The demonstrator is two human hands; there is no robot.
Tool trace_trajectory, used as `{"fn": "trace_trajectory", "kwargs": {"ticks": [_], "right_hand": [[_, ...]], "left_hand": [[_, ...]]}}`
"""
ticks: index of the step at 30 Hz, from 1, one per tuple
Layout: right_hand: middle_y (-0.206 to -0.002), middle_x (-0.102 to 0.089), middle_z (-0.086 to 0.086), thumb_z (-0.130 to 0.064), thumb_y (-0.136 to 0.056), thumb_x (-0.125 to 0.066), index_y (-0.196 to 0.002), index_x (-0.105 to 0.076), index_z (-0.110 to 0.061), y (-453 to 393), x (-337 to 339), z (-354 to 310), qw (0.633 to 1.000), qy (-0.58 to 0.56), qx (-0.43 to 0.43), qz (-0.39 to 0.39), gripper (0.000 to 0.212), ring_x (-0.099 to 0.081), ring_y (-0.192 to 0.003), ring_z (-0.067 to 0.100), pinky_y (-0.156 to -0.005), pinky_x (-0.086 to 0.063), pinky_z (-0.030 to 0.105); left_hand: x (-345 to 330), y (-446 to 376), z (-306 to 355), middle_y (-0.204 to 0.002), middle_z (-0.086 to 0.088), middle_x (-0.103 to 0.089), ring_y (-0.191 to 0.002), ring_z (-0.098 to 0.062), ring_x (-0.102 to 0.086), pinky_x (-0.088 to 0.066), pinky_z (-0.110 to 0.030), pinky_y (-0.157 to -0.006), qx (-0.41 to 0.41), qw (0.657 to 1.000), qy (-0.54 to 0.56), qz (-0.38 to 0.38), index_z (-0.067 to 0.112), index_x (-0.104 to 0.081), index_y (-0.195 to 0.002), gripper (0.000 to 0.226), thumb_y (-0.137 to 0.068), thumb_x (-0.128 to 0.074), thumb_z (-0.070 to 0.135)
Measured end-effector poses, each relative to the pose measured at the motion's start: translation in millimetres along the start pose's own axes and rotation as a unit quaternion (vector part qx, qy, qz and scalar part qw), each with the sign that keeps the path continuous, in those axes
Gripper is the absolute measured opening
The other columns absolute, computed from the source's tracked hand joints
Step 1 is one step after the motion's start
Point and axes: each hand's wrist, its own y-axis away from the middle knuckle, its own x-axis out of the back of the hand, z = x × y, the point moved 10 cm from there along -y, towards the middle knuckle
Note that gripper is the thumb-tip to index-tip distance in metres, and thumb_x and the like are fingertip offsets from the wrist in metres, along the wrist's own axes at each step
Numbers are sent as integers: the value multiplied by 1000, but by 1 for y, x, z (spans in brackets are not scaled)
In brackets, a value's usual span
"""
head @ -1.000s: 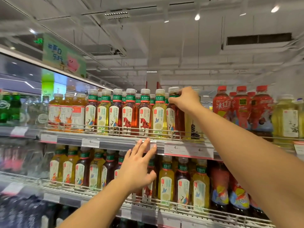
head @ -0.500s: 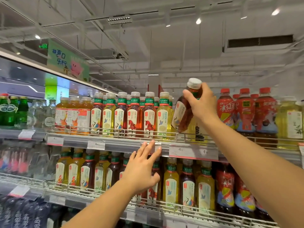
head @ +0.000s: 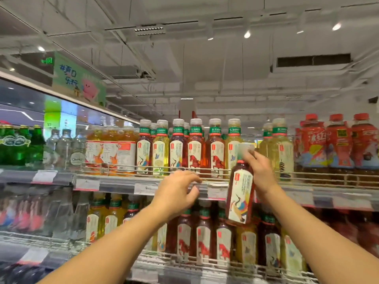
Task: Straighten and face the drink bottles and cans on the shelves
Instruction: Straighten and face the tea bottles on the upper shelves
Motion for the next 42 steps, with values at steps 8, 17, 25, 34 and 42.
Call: {"fn": "trace_trajectory", "kwargs": {"ticks": [8,17,25,34,42], "right_hand": [[-99,-77,-4,-30,-96,-61,-107,-68,-13,11,-15,5,993,60,103,9,22,-71,-90,11,-75,-52,21],[-104,-76,-5,-45,-90,-56,-112,-69,-21,12,-18,1,988,108,110,-2,35,-71,-96,14,-80,-51,25],[-112,-74,-4,-49,-94,-56,-119,-69,-24,11,-15,7,987,124,101,-12,38,-69,-107,19,-92,-54,52],[-111,-74,-8,-53,-92,-56,-119,-67,-24,14,-16,5,987,134,88,-26,41,-69,-107,13,-91,-56,45],[-112,-73,-13,-53,-92,-55,-121,-67,-26,18,-18,-2,985,140,89,-39,42,-68,-106,8,-89,-56,32]], "left_hand": [[79,-60,-119,-129,0,-64,-103,-16,-64,-53,-37,-93,135,979,68,134,23,-55,-135,48,-89,-63,22],[72,-112,-158,-124,-19,-67,-108,-45,-62,-51,-47,-85,218,965,-1,143,23,-37,-147,64,-90,-60,40],[66,-127,-179,-109,-26,-69,-101,-49,-63,-50,-48,-79,261,956,-42,128,13,-47,-134,66,-87,-64,55],[73,-127,-178,-63,-8,-66,-62,-29,-63,-56,-35,-57,281,953,-53,101,17,-71,-78,58,-77,-67,75],[109,-102,-145,-82,-7,-73,-80,-32,-67,-57,-44,-67,227,952,14,206,19,-69,-101,51,-79,-74,65]]}}
